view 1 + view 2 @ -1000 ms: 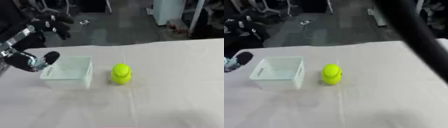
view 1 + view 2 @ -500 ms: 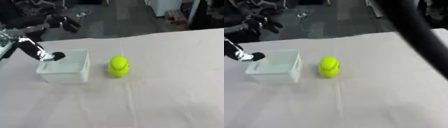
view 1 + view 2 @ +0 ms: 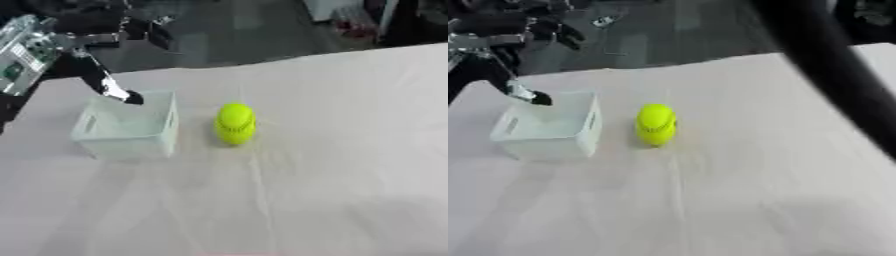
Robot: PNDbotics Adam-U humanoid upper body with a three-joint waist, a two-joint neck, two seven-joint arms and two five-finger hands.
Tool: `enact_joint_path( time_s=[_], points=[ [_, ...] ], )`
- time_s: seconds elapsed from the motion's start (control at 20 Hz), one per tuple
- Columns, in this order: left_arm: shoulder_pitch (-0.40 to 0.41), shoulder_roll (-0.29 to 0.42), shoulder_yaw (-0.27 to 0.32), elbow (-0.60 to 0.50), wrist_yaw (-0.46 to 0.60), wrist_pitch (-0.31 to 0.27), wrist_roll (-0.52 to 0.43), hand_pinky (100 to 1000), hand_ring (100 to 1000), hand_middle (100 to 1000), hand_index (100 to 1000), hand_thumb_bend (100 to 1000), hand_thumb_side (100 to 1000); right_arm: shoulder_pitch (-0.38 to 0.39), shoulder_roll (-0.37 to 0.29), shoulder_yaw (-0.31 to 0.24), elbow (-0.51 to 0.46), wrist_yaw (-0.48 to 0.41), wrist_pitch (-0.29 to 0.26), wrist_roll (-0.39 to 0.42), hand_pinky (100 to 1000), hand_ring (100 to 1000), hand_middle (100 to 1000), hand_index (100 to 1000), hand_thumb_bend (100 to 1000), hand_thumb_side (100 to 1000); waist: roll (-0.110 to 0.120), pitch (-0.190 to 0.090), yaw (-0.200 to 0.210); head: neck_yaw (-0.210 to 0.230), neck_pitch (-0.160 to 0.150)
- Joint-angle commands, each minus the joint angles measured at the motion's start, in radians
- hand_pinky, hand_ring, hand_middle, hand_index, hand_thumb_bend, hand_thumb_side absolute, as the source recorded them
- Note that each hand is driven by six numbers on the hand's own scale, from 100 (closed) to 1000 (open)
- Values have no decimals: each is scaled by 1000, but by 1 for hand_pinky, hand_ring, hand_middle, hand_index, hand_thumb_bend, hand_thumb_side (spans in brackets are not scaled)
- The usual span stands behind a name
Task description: Pick up objects on the table and place them in the box.
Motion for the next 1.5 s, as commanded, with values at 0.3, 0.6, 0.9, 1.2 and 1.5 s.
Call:
enact_joint_path(
  time_s=[0.3, 0.6, 0.9, 1.2, 1.5],
  points=[
    [-73, -19, -5, 97, -135, -180, -107, 836, 838, 901, 895, 543, 586, -59, -37, -24, -13, -47, 44, -19, 167, 461, 537, 689, 100, 927, 7, 5, -24, 23, -24],
    [-111, -71, -37, 126, -193, -192, -90, 831, 836, 899, 895, 530, 620, -104, -44, -25, -13, -80, 70, -30, 170, 462, 539, 693, 100, 932, 25, 18, -51, 36, -44],
    [-151, -140, -85, 132, -222, -192, -110, 831, 837, 898, 894, 528, 641, -160, -48, -22, -13, -109, 107, -33, 176, 463, 540, 698, 100, 936, 46, 36, -81, 58, -68],
    [-163, -185, -98, 149, -260, -192, -118, 834, 850, 901, 897, 533, 649, -218, -51, -22, -13, -144, 139, -44, 181, 463, 541, 701, 100, 941, 72, 56, -108, 80, -87],
    [-163, -194, -92, 161, -306, -192, -81, 919, 938, 953, 940, 542, 650, -280, -54, -19, -13, -175, 173, -55, 186, 465, 543, 706, 100, 946, 97, 88, -134, 96, -121]
  ],
)
